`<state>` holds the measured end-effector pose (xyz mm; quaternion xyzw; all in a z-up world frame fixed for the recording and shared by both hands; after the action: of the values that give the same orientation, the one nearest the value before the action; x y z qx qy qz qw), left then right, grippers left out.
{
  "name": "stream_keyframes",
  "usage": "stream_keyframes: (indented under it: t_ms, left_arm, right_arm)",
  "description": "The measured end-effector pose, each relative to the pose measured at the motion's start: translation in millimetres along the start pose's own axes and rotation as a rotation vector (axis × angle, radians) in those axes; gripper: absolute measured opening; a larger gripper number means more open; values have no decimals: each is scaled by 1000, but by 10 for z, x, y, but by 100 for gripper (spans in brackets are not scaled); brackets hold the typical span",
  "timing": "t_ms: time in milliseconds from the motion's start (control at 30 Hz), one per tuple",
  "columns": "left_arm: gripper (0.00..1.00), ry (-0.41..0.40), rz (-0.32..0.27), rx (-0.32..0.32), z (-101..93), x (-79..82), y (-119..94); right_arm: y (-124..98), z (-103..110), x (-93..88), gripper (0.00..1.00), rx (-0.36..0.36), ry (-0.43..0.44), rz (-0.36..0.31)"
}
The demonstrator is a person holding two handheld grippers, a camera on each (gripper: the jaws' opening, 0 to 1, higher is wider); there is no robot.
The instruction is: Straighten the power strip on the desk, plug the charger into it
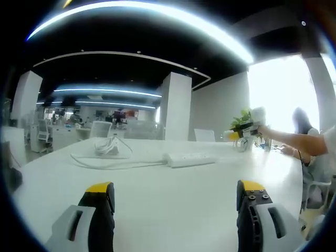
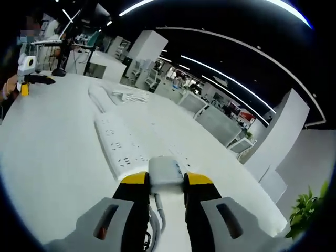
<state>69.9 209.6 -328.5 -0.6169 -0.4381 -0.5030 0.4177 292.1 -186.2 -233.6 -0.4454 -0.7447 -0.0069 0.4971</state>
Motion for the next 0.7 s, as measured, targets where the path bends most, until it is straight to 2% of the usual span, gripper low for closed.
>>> stream_keyframes:
  t_ms: [333,700]
  left_arm:
    - [99,-3,-4,-5,-14,12,-44]
    - [99,-11,-6,-3,17,1,-79]
  right_arm:
    - [45,154,134,23,38,-98,59]
    - [151,248,235,23,68,-152,95]
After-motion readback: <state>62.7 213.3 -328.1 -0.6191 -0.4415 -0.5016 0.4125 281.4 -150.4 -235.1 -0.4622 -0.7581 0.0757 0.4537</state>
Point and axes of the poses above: the point that each gripper's makers call its tool centre point, and the gripper's own axes: y roughly forward along the fingers, z roughly to its left, x roughly out of its top, the point moved 7 cm from there along -y, roughly backward along the fingers, and after that the axes turned 7 degrees about x, right-handed, at the moved point
